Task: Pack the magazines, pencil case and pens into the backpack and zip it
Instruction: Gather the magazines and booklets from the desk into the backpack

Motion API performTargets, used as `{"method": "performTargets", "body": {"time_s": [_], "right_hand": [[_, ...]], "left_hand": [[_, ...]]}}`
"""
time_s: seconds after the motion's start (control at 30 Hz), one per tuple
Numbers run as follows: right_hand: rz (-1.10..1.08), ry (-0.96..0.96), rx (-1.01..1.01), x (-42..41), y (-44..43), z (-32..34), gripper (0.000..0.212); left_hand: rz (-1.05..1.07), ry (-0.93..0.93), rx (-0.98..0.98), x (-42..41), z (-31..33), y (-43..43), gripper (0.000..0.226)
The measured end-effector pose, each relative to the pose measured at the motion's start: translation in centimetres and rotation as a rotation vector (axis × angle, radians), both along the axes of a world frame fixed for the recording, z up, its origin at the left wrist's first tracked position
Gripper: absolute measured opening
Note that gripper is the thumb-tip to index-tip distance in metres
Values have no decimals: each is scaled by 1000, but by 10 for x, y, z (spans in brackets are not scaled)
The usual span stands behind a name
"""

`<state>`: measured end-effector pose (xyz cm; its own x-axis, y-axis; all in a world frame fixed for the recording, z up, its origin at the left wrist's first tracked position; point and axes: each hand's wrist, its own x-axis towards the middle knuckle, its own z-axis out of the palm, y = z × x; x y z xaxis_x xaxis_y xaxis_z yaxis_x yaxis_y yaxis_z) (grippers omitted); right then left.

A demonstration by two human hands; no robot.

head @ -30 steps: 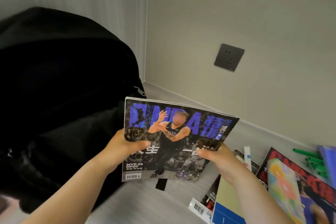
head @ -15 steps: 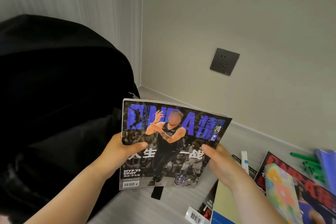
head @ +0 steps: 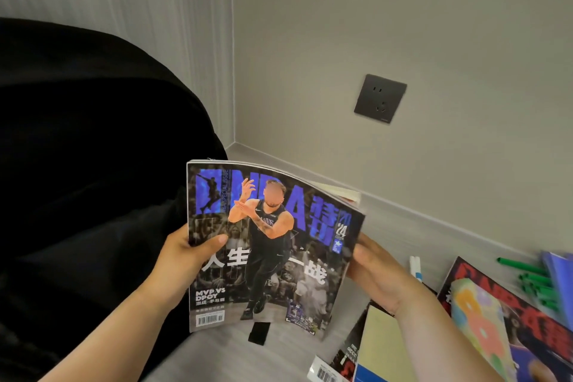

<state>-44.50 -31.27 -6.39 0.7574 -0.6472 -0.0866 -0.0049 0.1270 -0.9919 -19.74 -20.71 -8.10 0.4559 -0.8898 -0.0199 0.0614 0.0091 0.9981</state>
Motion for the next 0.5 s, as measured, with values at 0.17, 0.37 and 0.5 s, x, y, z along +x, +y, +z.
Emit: {"method": "performTargets", "body": {"time_s": [0.17, 0.37, 0.5], "right_hand": [[0, 57, -80, 5, 9, 7, 93], [-170, 65, 13, 11, 7, -11, 54], [-233, 239, -98, 26, 8, -19, 14]], "left_hand": [[31, 52, 2, 1, 0, -7, 18], [-1, 78, 29, 3, -2, -8, 17], [-18, 54, 37, 6, -3, -9, 17]]}}
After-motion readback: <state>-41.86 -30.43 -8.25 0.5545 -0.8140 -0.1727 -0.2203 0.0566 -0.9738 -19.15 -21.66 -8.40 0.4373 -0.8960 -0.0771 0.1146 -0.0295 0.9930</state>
